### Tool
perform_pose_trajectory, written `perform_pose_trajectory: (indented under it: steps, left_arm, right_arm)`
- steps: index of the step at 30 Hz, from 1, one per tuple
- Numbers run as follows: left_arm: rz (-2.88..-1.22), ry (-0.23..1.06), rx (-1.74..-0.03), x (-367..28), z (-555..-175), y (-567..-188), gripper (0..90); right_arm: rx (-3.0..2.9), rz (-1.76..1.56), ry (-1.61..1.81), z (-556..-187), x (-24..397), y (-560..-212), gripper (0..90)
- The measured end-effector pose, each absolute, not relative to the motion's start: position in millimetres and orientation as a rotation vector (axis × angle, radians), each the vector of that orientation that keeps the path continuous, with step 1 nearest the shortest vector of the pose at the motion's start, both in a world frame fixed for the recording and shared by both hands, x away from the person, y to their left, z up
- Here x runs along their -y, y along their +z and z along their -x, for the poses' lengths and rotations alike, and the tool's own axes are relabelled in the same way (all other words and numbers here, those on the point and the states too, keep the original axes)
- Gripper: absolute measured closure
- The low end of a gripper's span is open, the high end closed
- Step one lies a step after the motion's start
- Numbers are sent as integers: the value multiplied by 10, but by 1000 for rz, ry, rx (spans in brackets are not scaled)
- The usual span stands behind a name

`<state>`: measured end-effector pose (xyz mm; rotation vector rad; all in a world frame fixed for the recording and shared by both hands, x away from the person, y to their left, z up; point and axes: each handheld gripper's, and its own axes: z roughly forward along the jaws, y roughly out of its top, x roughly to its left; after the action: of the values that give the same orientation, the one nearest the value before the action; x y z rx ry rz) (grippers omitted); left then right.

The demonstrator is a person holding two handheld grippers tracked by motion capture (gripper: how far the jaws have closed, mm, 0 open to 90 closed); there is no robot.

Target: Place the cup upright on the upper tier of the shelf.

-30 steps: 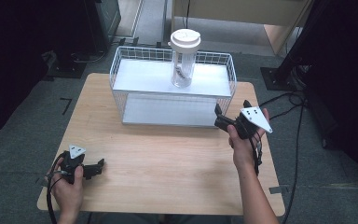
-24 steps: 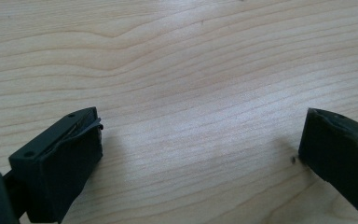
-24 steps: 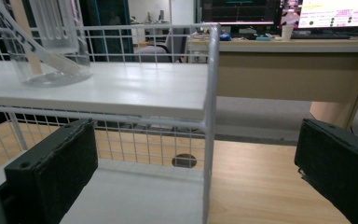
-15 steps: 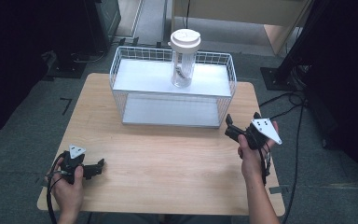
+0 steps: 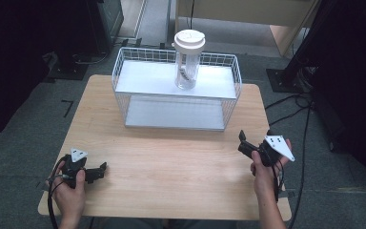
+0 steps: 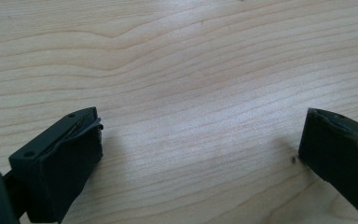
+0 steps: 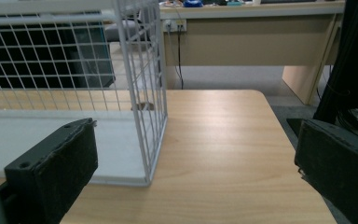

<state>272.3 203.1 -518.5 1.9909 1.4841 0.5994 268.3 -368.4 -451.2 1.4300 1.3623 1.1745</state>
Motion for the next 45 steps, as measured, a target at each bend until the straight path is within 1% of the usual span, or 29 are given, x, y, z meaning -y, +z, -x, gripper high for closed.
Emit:
perform_pose_trajectory:
  steps: [8, 22, 28, 35, 42, 45]
  left_arm:
    - [-1989, 600, -1485, -2030, -2723, -5186, 0]
    - [-1989, 600, -1485, -2030, -2723, -5186, 0]
    - [-1989, 599, -1485, -2029, -2723, -5186, 0]
    - [-1988, 600, -1485, -2029, -2723, -5186, 0]
    - [-1993, 599, -1483, -2032, -2722, -5184, 0]
    - [-1995, 599, -1483, -2032, -2722, -5184, 0]
  right_arm:
    - [-1372, -1478, 1135, -2470, 3867, -4731, 0]
    - [-1405, -1537, 1052, -2171, 4143, -4967, 0]
    - [-1482, -1553, 996, -2050, 4163, -5109, 0]
    - [-1588, -1551, 909, -1958, 4139, -5197, 0]
    - [-1650, -1581, 862, -1940, 4137, -5208, 0]
    - [-1715, -1582, 787, -1937, 4104, -5225, 0]
